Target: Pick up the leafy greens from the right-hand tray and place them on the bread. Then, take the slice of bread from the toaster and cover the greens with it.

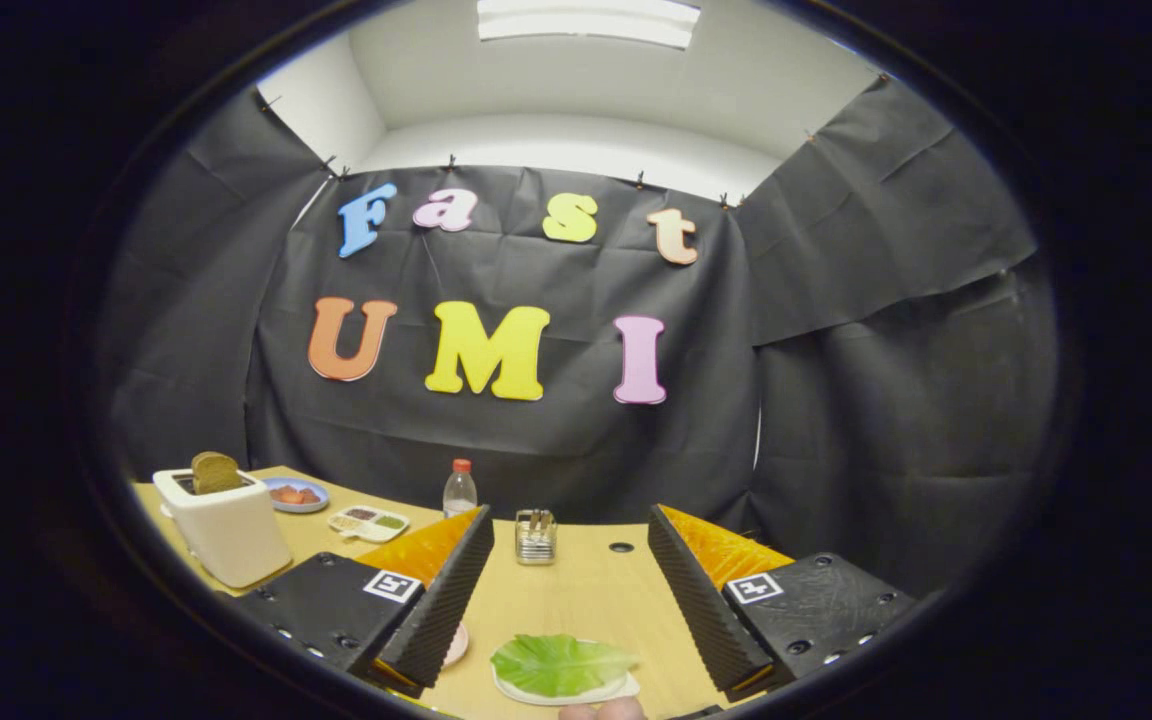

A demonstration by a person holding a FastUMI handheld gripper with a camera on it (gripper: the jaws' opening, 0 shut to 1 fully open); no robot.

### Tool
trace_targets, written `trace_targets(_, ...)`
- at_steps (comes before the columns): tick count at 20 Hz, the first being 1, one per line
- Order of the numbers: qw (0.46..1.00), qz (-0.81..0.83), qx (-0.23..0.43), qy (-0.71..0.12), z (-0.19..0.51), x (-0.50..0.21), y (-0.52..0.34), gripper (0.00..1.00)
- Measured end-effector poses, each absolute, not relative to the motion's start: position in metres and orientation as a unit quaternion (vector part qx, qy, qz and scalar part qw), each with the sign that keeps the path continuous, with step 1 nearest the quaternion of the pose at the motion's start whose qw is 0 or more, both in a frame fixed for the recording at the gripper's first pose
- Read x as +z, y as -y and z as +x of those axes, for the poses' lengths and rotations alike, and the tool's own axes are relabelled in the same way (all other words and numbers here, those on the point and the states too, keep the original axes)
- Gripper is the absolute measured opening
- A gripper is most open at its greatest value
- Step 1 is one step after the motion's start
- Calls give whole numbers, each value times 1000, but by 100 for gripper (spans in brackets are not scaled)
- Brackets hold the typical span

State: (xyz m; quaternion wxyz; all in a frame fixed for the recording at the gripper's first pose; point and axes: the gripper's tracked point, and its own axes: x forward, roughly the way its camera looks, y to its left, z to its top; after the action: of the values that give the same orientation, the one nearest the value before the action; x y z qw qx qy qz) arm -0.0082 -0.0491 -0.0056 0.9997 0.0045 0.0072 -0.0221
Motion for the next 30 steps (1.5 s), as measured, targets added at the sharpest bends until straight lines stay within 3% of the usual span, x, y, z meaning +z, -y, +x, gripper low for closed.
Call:
trace_targets(5, 998, 15, -16, -52, -7, -33, 64, 95)
trace_targets(10, 985, 88, 9, -149, 6, -96, 87, 95)
trace_targets(17, 920, 239, -6, -311, 26, -210, 117, 95)
trace_targets(30, 867, 332, 17, -372, 65, -264, 92, 93)
